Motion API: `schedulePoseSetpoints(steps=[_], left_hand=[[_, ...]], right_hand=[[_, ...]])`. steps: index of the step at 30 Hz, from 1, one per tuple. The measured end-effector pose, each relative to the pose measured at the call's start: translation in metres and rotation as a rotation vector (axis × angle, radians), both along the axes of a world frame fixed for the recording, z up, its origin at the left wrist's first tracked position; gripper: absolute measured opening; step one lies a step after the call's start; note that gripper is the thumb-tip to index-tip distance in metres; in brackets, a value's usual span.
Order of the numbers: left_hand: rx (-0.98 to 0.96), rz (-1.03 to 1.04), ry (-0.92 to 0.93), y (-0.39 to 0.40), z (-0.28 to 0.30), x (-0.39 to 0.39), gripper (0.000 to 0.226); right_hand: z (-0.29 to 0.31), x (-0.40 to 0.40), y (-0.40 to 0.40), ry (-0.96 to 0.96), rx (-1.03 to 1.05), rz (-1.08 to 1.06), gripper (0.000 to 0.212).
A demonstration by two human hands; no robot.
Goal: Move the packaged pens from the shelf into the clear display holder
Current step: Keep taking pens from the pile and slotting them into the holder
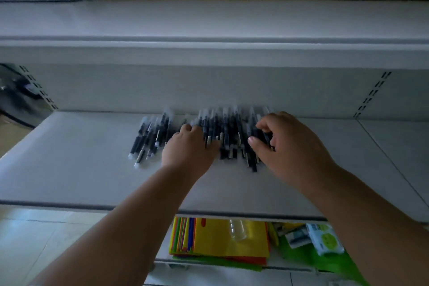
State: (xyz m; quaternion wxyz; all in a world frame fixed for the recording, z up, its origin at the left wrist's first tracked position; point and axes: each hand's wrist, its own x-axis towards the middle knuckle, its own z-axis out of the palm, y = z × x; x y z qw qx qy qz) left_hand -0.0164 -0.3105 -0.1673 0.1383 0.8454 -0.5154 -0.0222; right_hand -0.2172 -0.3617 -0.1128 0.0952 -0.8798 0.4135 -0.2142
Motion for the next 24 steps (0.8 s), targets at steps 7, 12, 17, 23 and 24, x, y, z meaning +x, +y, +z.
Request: schedulePoseSetpoints(steps=[7, 12, 17, 23, 24], left_hand=[[0.154, -0.1, -0.045, -0.021, 0.001, 0.027, 0.05], [0.248, -0.139, -0.041, -0.031, 0.004, 0.035, 0.035], [0.216, -0.15, -0.066, -0.03, -0.004, 0.039, 0.032], [0.06, -0.196, -0.007, -0.014, -0.007, 0.041, 0.042], [0.022, -0.195, 0.009, -0.01, -0.008, 0.041, 0.042]], right_hand=[[-0.013, 0.016, 0.012, -0.052, 0.021, -0.147, 0.03], [-0.017, 0.02, 0.013, -0.068, 0.016, -0.179, 0.03], [-0.021, 0.023, 0.011, -0.099, 0.023, -0.191, 0.028], [-0.024, 0.026, 0.009, -0.114, 0.036, -0.18, 0.026], [-0.026, 0.027, 0.007, -0.115, 0.04, -0.183, 0.025]])
